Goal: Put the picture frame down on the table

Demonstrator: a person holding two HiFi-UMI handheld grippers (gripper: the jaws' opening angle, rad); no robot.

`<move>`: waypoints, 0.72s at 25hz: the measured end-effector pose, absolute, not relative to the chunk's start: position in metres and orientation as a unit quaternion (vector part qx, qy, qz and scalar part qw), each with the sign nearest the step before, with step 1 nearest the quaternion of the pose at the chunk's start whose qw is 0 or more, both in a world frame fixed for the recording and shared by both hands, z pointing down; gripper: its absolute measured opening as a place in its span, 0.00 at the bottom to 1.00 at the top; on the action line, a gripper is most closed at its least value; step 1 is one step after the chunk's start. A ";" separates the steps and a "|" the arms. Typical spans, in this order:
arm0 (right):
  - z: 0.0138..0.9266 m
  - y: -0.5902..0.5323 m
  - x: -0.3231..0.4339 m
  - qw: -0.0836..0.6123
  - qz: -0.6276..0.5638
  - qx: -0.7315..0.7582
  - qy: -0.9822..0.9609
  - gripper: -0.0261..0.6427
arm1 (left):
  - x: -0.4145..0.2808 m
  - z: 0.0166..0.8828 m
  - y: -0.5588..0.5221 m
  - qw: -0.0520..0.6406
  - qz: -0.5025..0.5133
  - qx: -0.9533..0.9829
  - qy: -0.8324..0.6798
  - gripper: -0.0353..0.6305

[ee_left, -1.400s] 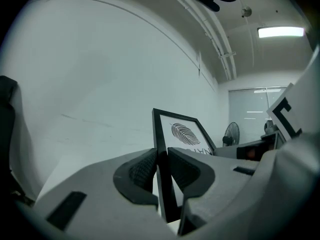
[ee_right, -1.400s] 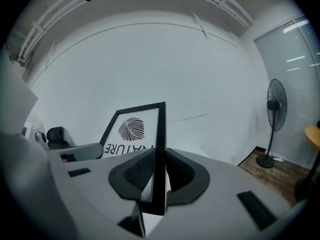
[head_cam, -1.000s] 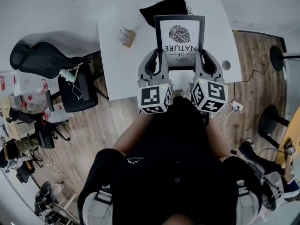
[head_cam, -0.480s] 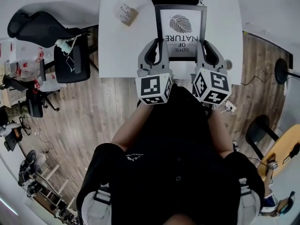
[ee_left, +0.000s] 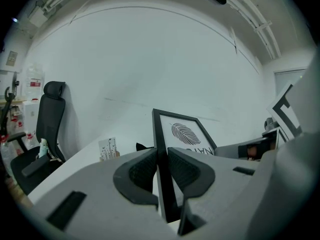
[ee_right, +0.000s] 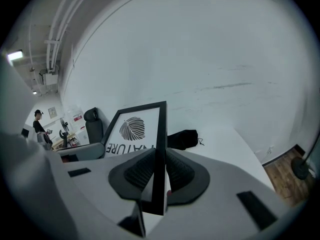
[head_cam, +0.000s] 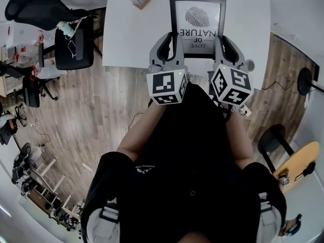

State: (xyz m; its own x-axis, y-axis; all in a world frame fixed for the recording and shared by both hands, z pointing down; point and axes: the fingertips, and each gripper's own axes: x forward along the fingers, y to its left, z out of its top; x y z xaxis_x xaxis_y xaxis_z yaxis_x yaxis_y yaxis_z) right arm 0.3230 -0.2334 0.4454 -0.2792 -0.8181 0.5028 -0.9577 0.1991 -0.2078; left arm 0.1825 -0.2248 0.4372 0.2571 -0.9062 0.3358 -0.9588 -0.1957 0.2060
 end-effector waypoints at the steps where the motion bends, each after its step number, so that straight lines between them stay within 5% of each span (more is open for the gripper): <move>1: 0.449 -0.233 0.322 0.144 0.249 0.582 -0.760 0.14 | 0.182 0.441 -0.224 0.191 0.073 0.769 -0.605 0.16; 18: 0.532 -0.232 0.315 0.180 0.309 0.586 -0.727 0.14 | 0.175 0.521 -0.232 0.233 0.130 0.767 -0.584 0.16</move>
